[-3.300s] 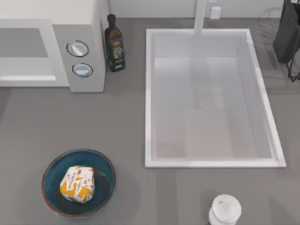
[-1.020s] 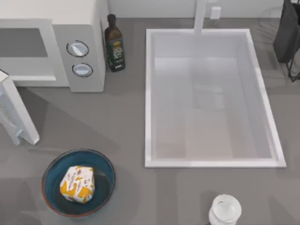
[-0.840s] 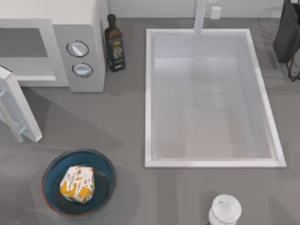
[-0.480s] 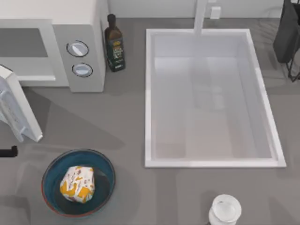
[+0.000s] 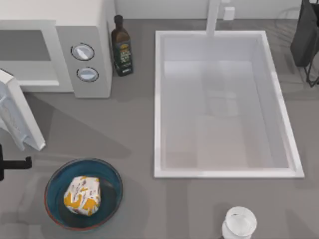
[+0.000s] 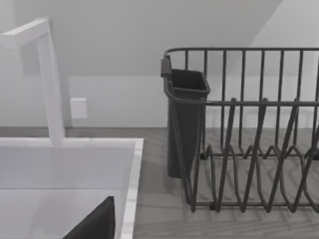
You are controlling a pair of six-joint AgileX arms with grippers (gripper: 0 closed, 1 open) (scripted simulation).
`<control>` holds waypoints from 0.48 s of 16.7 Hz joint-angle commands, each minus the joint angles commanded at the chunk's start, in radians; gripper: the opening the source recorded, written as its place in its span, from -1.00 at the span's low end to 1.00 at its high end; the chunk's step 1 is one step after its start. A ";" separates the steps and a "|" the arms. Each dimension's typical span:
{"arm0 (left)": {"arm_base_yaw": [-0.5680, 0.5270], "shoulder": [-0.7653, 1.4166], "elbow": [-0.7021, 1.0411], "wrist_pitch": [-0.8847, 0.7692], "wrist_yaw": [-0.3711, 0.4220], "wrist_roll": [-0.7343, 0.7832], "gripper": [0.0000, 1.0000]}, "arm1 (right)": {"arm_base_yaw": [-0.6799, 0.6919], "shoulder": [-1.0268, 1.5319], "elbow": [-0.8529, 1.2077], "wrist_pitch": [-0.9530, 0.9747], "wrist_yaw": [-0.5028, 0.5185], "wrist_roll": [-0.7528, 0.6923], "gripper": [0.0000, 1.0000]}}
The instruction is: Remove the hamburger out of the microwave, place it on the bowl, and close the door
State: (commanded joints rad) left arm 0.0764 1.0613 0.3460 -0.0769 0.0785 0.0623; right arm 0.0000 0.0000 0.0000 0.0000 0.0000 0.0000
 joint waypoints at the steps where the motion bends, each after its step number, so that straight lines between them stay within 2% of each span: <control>1: 0.000 0.003 0.002 0.001 0.000 0.000 -1.00 | 0.000 0.000 0.000 0.000 0.000 0.000 1.00; 4: -0.006 0.074 0.052 0.034 -0.004 -0.003 -1.00 | 0.000 0.000 0.000 0.000 0.000 0.000 1.00; 8: -0.021 0.296 0.172 0.114 -0.012 -0.011 -1.00 | 0.000 0.000 0.000 0.000 0.000 0.000 1.00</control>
State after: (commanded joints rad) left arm 0.0556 1.3575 0.5178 0.0367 0.0665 0.0514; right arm 0.0000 0.0000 0.0000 0.0000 0.0000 0.0000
